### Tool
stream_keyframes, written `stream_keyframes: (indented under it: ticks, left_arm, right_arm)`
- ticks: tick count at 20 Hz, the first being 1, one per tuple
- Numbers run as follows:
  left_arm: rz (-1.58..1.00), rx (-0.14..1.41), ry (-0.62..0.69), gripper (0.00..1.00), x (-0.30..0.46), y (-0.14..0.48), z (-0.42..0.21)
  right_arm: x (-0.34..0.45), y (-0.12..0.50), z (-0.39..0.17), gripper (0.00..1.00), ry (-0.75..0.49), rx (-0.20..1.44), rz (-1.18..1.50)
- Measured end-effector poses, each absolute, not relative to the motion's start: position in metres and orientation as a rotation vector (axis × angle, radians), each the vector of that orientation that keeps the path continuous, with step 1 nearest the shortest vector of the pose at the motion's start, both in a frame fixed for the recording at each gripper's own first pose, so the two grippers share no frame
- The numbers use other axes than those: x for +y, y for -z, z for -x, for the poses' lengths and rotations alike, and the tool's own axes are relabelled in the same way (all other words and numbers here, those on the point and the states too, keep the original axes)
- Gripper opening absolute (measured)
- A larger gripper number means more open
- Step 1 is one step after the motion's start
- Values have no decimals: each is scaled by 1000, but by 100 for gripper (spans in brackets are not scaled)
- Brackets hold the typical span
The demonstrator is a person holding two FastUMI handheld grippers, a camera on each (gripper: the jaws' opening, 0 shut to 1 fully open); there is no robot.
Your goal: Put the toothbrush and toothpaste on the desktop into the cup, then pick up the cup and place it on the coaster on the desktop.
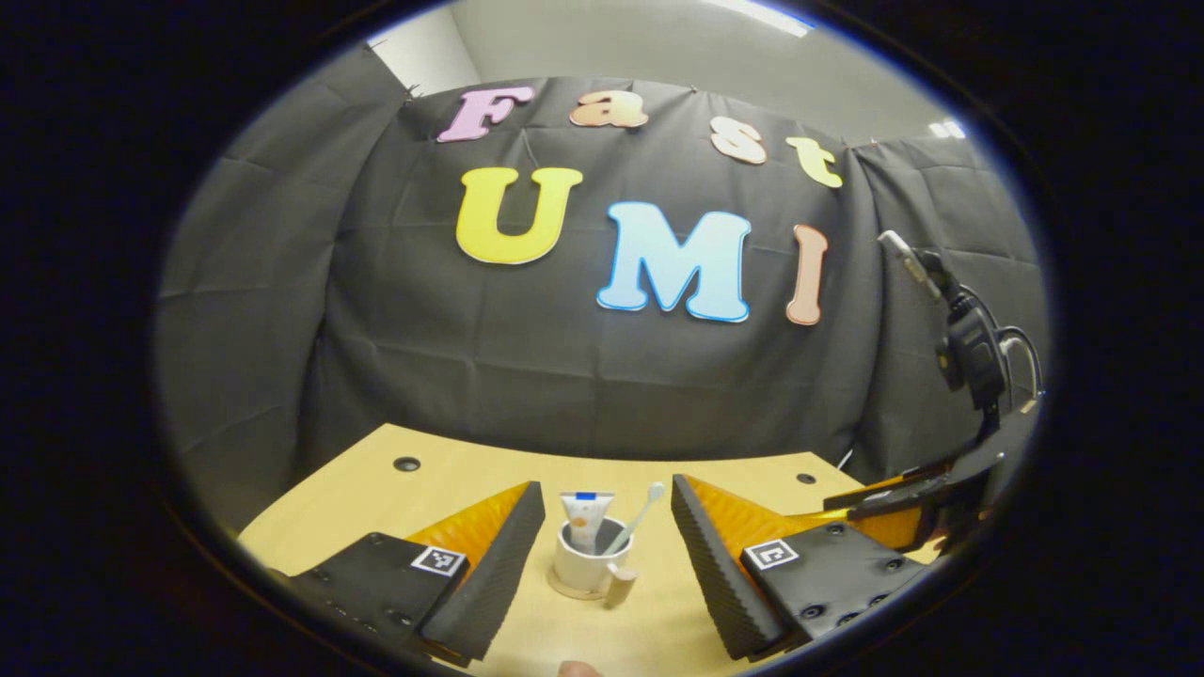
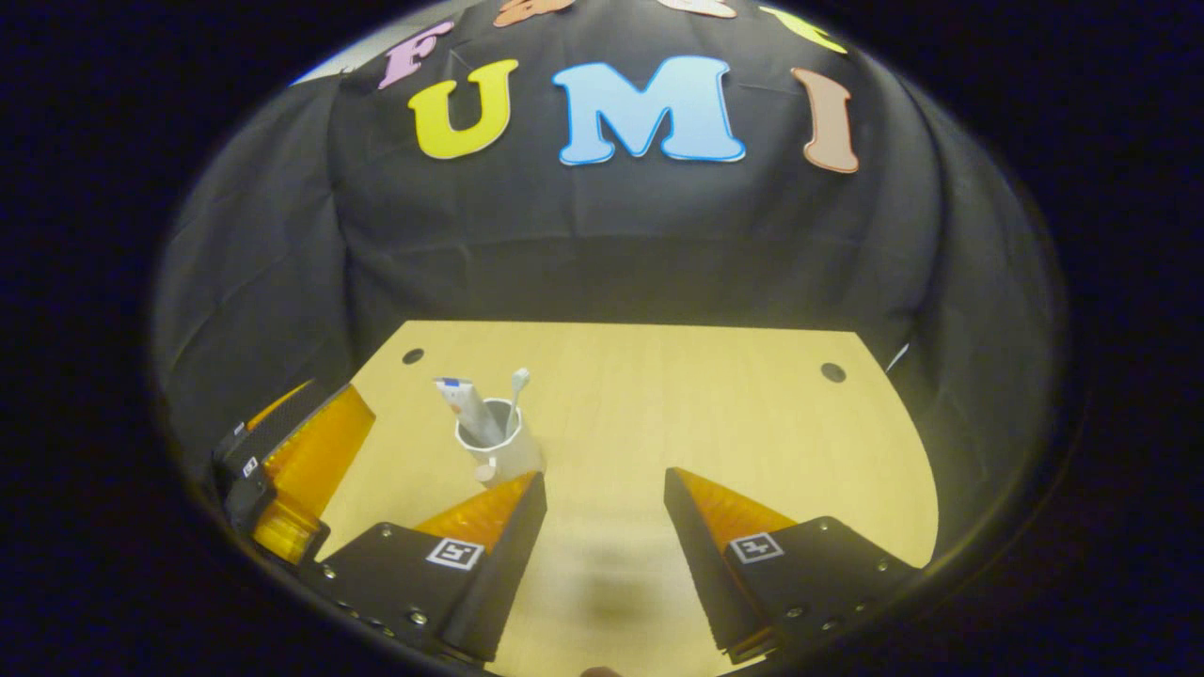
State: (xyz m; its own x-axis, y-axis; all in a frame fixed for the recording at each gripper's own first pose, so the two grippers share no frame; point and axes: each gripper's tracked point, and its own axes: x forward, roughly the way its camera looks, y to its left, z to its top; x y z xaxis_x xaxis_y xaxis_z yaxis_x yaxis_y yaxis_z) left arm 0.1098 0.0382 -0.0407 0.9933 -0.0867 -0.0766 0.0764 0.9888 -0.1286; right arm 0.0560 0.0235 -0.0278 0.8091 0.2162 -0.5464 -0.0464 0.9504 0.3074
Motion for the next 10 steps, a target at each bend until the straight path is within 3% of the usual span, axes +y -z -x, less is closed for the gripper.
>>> stream_keyframes:
  ticks: [10]
  left_arm:
    - [103,0,73,92,-7,-1,-100]
  right_arm:
    - [-50,-40,-34,80,-69,205,-213]
